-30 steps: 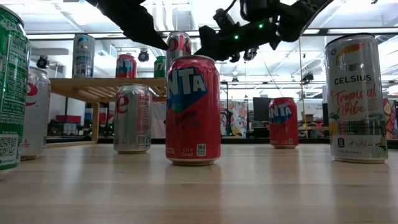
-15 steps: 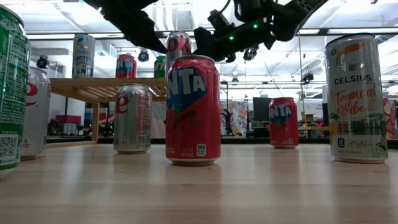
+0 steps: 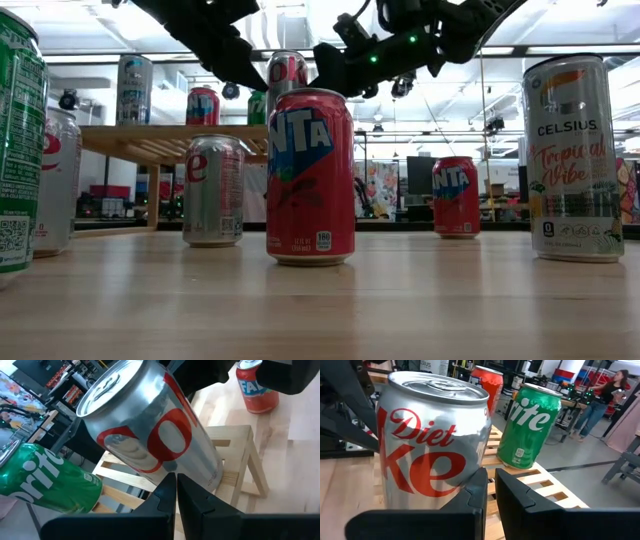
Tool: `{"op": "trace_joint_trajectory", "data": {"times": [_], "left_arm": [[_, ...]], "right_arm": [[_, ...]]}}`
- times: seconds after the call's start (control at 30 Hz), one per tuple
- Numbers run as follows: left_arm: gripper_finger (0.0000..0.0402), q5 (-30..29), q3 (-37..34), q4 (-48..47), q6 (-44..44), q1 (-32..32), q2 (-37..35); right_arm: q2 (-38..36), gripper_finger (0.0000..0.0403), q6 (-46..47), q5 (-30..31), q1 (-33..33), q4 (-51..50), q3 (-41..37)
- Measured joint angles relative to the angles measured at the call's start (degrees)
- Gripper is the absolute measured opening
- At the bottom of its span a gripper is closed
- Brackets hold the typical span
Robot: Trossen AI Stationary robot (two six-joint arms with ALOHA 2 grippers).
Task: Place canned beverage on shelf
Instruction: Put the bottom red/silver soda can on the shelf
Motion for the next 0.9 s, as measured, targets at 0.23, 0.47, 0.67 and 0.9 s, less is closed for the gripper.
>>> {"op": "trace_joint_trajectory", "data": {"times": [0.23,0.47,0.67,0.9], "left_arm": [[0.0000,0.07,0.00,0.42,0.20,0.64,0.00],[0.0000,0.07,0.00,0.56,0.24,1.19,0.00],[0.0000,0.04,0.00,0.57,0.24,2.03,0.00],[0.0000,-0.02,-0.01,0.58,0.22,3.09,0.00]], "right_arm": [[-0.07,0.0027,0.02,0.13,0.49,-0.91,0.00],[-0.12,0.0027,0.13,0.48,0.73,-1.09,0.00],[-0.15,0.0027,0.03,0.47,0.73,-1.25,-0.02],[-0.16,0.0027,0.02,0.44,0.73,-1.60,-0.02]]}}
